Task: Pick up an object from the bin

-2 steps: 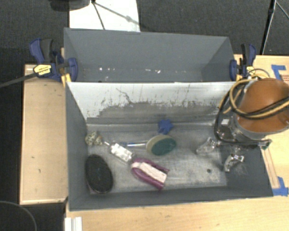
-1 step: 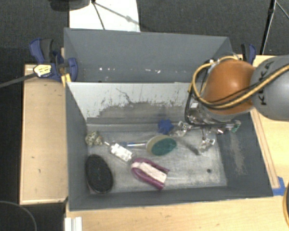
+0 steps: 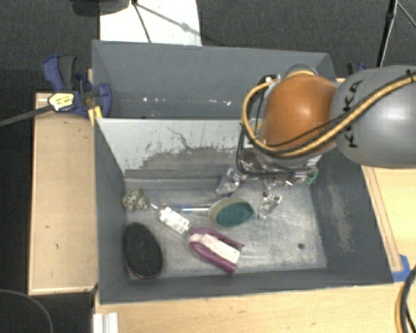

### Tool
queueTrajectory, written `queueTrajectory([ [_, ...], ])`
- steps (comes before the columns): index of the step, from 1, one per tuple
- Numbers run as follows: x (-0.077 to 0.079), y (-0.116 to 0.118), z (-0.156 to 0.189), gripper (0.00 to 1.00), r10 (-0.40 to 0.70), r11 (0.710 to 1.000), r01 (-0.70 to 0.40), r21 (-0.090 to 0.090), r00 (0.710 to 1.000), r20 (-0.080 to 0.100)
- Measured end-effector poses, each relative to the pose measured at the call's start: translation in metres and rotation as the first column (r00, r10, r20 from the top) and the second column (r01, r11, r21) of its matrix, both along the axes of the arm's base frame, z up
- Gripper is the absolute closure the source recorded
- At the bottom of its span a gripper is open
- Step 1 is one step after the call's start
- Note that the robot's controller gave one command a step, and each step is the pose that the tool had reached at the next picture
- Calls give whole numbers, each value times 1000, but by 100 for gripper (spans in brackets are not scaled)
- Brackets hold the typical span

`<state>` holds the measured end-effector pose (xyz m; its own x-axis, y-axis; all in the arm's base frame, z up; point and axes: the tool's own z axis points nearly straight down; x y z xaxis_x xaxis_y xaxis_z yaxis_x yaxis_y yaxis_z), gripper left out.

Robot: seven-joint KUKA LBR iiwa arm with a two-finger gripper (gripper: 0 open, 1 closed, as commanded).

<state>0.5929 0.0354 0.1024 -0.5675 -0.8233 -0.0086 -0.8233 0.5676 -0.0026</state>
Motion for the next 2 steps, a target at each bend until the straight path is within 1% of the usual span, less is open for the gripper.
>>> queueTrajectory([
  [1, -2, 76, -29, 0, 50, 999, -50, -5, 999, -2],
  [2, 2, 25, -28, 0, 238, 971, -238, -1, 971, 1],
])
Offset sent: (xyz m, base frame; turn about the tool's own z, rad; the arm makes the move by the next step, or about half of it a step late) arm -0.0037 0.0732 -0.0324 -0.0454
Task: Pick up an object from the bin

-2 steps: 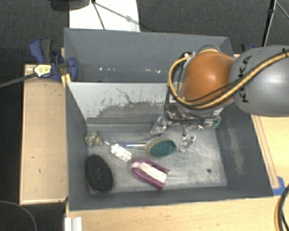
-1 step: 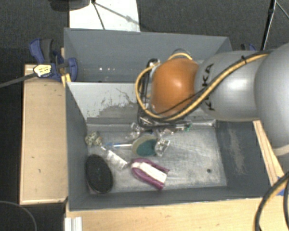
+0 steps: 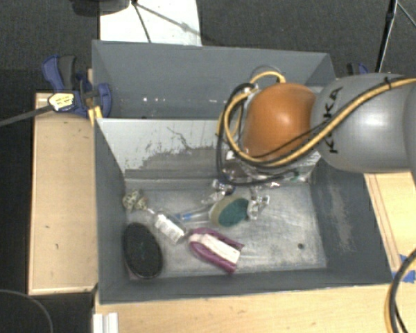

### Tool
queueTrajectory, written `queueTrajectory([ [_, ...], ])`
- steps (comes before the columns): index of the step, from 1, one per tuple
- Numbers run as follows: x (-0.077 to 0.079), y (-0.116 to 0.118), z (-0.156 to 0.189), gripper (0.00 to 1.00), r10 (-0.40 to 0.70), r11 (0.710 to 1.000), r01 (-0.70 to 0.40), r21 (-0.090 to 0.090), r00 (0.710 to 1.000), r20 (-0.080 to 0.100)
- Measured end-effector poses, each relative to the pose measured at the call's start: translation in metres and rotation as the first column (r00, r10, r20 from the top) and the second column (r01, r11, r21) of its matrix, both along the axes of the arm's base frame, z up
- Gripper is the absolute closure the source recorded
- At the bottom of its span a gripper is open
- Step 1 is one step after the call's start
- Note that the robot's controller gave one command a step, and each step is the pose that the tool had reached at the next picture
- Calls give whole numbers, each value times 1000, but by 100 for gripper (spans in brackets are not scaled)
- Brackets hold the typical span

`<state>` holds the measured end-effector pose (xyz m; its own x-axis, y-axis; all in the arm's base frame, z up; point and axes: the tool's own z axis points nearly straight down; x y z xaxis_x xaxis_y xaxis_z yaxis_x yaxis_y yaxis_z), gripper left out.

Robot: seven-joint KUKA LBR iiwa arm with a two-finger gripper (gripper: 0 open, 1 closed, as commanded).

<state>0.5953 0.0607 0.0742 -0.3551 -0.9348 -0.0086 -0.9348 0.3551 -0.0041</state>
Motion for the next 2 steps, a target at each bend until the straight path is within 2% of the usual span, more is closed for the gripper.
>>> queueTrajectory([
  [1, 2, 0, 2, 100, -2, 1000, 2, 0, 1000, 5],
  [2, 3, 1, 31, 100, -7, 1000, 7, -4, 1000, -1],
])
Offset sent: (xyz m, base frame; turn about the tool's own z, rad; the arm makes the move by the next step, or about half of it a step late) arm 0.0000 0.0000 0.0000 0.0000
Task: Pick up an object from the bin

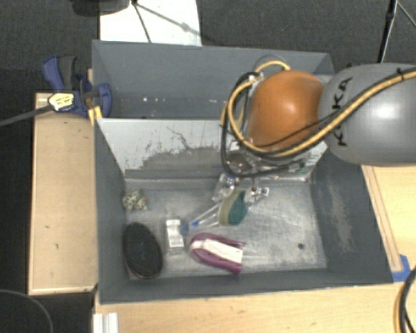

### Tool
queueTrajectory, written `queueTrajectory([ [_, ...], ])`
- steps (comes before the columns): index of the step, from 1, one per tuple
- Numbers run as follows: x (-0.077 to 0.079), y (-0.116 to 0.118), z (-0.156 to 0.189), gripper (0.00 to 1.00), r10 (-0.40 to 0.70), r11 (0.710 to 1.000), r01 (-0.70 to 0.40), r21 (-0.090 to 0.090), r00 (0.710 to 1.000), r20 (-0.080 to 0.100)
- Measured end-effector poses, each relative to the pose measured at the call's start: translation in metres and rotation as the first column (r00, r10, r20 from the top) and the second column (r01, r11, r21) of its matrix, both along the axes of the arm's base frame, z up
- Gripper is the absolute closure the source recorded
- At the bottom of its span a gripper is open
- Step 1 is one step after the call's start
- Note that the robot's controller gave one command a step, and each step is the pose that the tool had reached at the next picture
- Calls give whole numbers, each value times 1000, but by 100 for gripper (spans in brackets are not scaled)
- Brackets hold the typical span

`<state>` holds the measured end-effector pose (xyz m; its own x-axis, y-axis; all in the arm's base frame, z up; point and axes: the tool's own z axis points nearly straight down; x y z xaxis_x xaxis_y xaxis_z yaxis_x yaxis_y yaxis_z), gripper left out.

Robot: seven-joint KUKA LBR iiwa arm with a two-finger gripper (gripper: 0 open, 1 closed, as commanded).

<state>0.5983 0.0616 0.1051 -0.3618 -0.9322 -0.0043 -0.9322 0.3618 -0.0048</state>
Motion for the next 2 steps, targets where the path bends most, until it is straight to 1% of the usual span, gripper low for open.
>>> queueTrajectory([
  [1, 1, 1, 17, 100, -6, 1000, 6, 0, 1000, 0],
  [2, 3, 1, 74, 100, -13, 1000, 13, 0, 1000, 3],
])
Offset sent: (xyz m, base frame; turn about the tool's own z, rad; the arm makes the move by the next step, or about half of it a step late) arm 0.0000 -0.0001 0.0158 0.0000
